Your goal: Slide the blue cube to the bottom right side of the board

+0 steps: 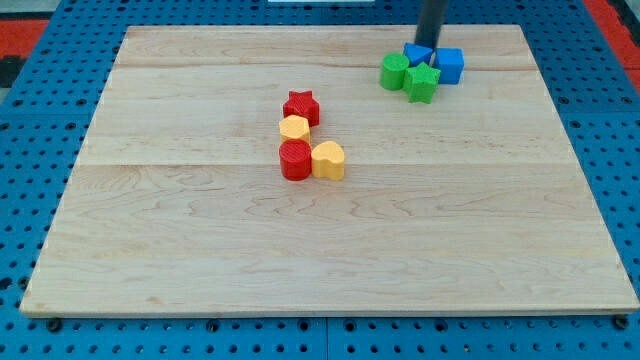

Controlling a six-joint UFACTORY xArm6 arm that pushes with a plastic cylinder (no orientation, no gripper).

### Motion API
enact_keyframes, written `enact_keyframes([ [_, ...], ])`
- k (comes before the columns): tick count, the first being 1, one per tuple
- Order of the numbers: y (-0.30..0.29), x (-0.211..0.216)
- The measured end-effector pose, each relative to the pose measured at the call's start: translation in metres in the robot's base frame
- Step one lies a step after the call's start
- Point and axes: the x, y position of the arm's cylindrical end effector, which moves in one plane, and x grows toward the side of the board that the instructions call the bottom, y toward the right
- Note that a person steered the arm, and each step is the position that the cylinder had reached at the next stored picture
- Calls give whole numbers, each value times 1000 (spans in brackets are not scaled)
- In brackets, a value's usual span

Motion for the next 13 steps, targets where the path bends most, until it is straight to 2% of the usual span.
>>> enact_keyframes([
  [2, -39, 152],
  [4, -45, 172],
  [5, 9, 146],
  [6, 73, 85],
  [7, 43, 57],
  [8, -36, 109],
  [10, -24, 234],
  [11, -75, 222],
  [12, -118, 245],
  [13, -83, 278],
])
